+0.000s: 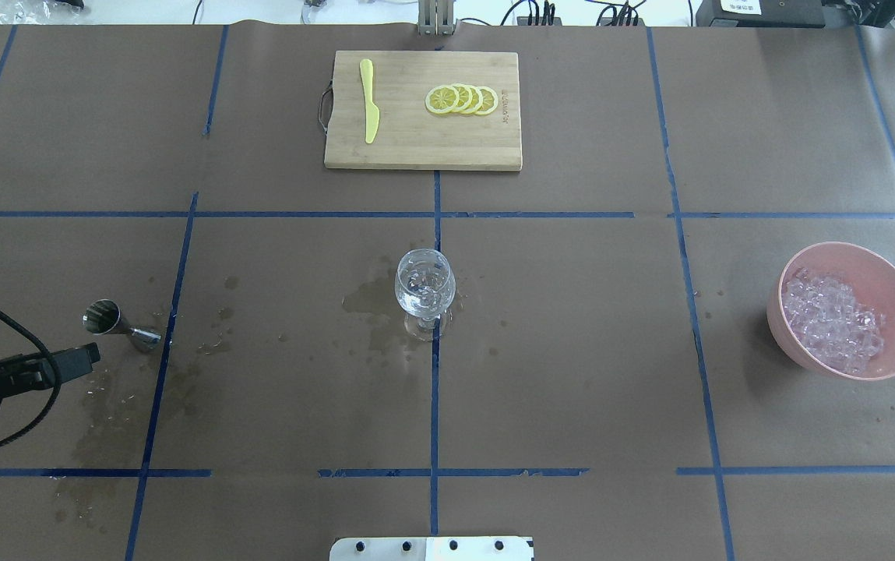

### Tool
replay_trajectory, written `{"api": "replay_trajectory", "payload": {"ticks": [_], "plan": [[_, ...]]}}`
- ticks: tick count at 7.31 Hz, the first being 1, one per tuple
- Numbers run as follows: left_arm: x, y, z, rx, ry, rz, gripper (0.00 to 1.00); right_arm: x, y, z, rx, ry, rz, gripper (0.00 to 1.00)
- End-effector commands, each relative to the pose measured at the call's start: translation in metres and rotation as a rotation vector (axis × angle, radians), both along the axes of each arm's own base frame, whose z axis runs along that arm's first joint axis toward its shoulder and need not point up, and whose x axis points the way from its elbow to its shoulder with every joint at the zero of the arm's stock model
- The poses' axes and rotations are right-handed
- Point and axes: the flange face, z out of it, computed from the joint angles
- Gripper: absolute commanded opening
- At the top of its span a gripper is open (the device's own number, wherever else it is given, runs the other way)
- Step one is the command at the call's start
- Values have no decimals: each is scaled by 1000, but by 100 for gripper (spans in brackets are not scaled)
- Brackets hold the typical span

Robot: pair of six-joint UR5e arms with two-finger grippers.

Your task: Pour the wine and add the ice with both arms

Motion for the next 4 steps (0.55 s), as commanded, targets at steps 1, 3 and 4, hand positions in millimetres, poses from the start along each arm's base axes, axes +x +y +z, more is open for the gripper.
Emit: {"api": "replay_trajectory", "payload": {"ticks": [1, 3, 4], "plan": [[20, 19, 3, 22, 8, -92, 100, 0, -3, -4, 12, 2, 0, 100], [36, 29, 15, 73, -54, -147, 100, 0, -4, -7, 9, 0, 1, 100], [39, 28, 24, 61, -91, -179, 100, 0, -2, -11, -11, -7, 24, 100]]}}
